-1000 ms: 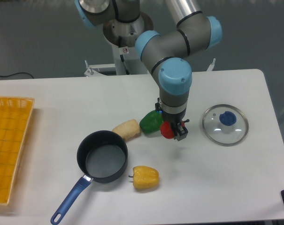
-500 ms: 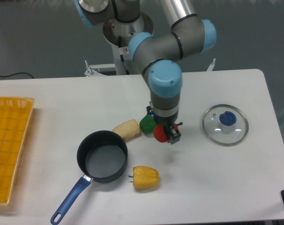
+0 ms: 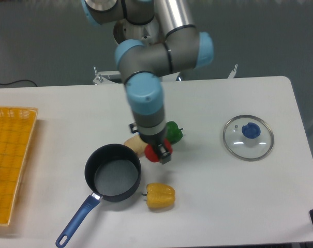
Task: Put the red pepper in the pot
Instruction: 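Carry the red pepper over the dark blue saucepan and lower it, then lower the red pepper into the saucepan and open the gripper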
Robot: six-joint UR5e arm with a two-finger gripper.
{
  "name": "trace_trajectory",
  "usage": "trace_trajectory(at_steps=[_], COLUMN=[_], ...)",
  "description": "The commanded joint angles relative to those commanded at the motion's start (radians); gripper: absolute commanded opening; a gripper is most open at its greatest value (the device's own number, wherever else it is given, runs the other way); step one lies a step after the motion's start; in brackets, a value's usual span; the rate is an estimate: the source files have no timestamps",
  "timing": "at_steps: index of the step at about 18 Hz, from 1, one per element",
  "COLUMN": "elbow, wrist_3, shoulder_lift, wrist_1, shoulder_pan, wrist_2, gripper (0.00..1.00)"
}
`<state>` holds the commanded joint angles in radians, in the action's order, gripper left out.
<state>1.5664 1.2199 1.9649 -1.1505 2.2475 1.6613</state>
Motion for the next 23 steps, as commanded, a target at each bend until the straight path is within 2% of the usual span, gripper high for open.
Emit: trace_trajectory(at_steps=[3,6,14,19,23], elbow=[-0.052,-0.068,-0.069,-0.066,-0.063], wrist_3=[-0.08,-0.105,-0.126,-0.195,-0.2], shoulder_lift=[0.051,0.072,0.088,0.118,0.129], wrist_1=[0.002,0.003,0.005,0.051,0.052], shoulder_pan=[-0.052,-0.071,-0.082,-0.103,-0.105], wrist_2=[0.003,0.002,-0.002,-0.005,-0.005], gripper=[0.64,0.64,0.64,0.66,0.66])
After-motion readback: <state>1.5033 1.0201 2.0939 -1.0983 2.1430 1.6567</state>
